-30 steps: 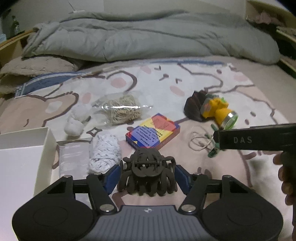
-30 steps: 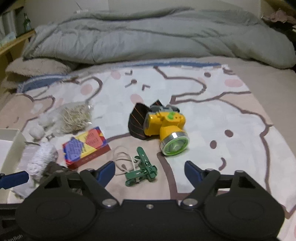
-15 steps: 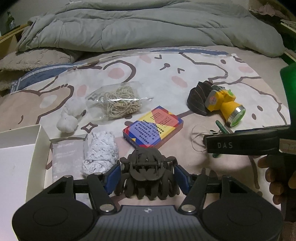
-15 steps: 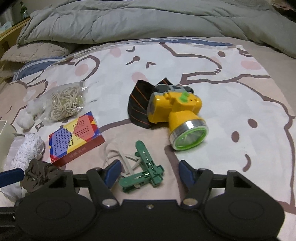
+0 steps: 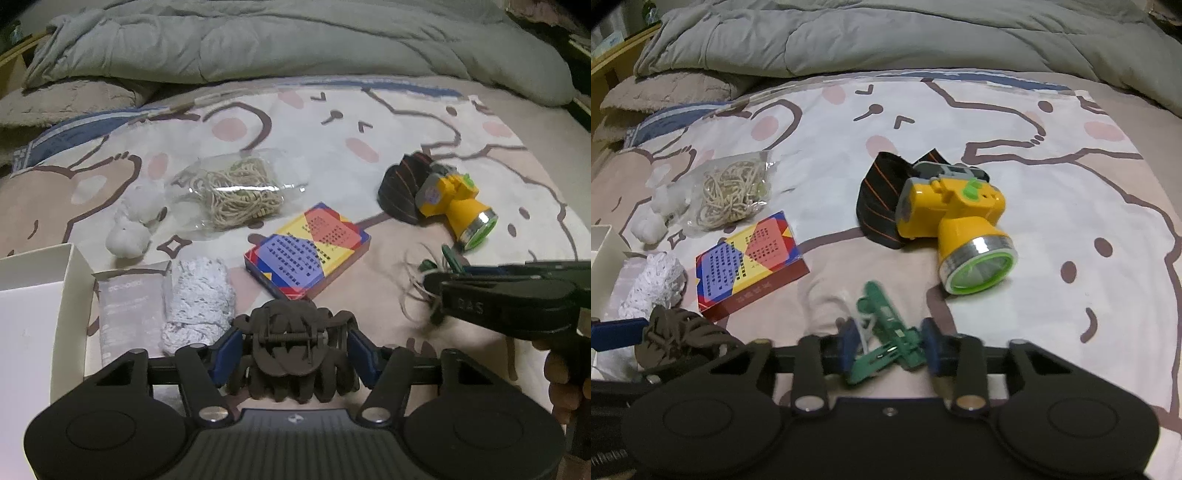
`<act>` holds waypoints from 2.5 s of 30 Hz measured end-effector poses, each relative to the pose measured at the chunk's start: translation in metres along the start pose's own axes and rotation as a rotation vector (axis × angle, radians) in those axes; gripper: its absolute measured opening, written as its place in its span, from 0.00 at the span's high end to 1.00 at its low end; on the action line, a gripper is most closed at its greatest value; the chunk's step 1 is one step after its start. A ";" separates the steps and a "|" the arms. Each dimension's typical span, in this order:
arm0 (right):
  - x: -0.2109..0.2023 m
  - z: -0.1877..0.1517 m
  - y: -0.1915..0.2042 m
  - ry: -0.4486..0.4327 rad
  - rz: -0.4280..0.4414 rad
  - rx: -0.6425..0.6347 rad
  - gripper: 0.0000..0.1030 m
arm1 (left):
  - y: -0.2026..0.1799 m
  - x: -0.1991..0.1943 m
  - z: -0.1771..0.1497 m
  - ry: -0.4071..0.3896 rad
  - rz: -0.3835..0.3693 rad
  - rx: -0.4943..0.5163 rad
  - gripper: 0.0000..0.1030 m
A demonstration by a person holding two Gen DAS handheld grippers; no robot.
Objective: Organize objects
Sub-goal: 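Grasp the black claw clip with the left tool while the right tool grasps the green clothespin, then carry both items over the white box while the right tool releases the clothespin inside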
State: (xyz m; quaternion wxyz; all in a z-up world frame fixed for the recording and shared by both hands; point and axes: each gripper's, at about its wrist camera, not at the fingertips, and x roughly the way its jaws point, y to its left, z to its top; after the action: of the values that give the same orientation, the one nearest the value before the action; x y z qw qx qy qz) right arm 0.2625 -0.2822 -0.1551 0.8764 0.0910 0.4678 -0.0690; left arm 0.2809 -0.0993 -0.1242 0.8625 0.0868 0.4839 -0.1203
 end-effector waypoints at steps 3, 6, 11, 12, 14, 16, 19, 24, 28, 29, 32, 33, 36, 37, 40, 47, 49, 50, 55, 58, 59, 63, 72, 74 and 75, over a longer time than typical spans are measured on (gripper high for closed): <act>-0.006 -0.003 -0.003 -0.007 0.011 0.018 0.68 | 0.001 -0.007 -0.001 -0.018 0.000 -0.019 0.58; -0.016 -0.009 -0.002 -0.020 0.009 0.016 0.68 | 0.003 -0.013 -0.007 -0.030 -0.007 -0.028 0.58; -0.039 -0.021 -0.005 -0.047 0.003 0.041 0.68 | 0.006 -0.030 -0.016 -0.054 -0.019 -0.048 0.58; -0.044 -0.023 -0.006 -0.052 0.003 0.049 0.68 | 0.007 -0.034 -0.018 -0.061 -0.021 -0.050 0.58; -0.053 -0.028 -0.007 -0.062 0.003 0.066 0.68 | 0.008 -0.044 -0.022 -0.080 -0.024 -0.054 0.58; -0.063 -0.032 -0.007 -0.070 -0.001 0.084 0.68 | 0.011 -0.054 -0.027 -0.100 -0.028 -0.065 0.58; -0.078 -0.037 -0.003 -0.081 0.012 0.105 0.68 | 0.020 -0.072 -0.031 -0.130 -0.039 -0.081 0.58; -0.105 -0.038 0.020 -0.128 0.047 0.080 0.68 | 0.046 -0.108 -0.033 -0.203 -0.018 -0.090 0.58; -0.127 -0.033 0.045 -0.165 0.087 0.056 0.68 | 0.074 -0.135 -0.035 -0.245 0.002 -0.100 0.58; -0.132 -0.031 0.053 -0.174 0.101 0.047 0.68 | 0.082 -0.142 -0.036 -0.250 0.008 -0.102 0.58; -0.144 -0.027 0.077 -0.184 0.139 0.020 0.68 | 0.107 -0.158 -0.040 -0.260 0.038 -0.106 0.58; -0.146 -0.026 0.086 -0.183 0.152 0.013 0.68 | 0.116 -0.162 -0.041 -0.261 0.051 -0.108 0.58; -0.149 -0.024 0.114 -0.170 0.195 -0.002 0.68 | 0.143 -0.174 -0.046 -0.261 0.089 -0.116 0.58; -0.149 -0.024 0.123 -0.163 0.207 -0.007 0.68 | 0.153 -0.178 -0.049 -0.259 0.094 -0.124 0.58; -0.146 -0.023 0.153 -0.138 0.246 -0.029 0.68 | 0.180 -0.185 -0.055 -0.247 0.114 -0.143 0.58; -0.139 -0.025 0.218 -0.095 0.332 -0.076 0.68 | 0.236 -0.197 -0.078 -0.208 0.201 -0.169 0.58; -0.136 -0.025 0.233 -0.077 0.352 -0.080 0.68 | 0.251 -0.199 -0.083 -0.198 0.227 -0.173 0.58; -0.134 -0.025 0.241 -0.065 0.363 -0.080 0.68 | 0.259 -0.200 -0.086 -0.190 0.235 -0.177 0.58; -0.118 -0.028 0.274 0.006 0.385 -0.065 0.68 | 0.292 -0.195 -0.093 -0.137 0.242 -0.205 0.58; -0.107 -0.031 0.288 0.052 0.390 -0.050 0.68 | 0.304 -0.188 -0.095 -0.098 0.231 -0.207 0.58; -0.103 -0.032 0.292 0.066 0.390 -0.045 0.68 | 0.306 -0.186 -0.096 -0.083 0.225 -0.204 0.58; -0.088 -0.037 0.306 0.128 0.384 -0.027 0.68 | 0.311 -0.171 -0.098 -0.024 0.213 -0.194 0.58; -0.074 -0.047 0.318 0.188 0.357 -0.025 0.68 | 0.320 -0.156 -0.105 0.028 0.219 -0.200 0.58; -0.075 -0.047 0.319 0.184 0.359 -0.024 0.68 | 0.319 -0.157 -0.104 0.026 0.212 -0.199 0.58; -0.075 -0.047 0.320 0.182 0.361 -0.025 0.68 | 0.318 -0.155 -0.103 0.025 0.209 -0.199 0.58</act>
State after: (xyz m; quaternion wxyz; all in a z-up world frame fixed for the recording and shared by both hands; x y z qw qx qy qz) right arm 0.2495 0.0423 -0.0879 0.8298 0.1685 0.5218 0.1034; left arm 0.2120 0.2514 -0.0341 0.8686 0.0523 0.4924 0.0200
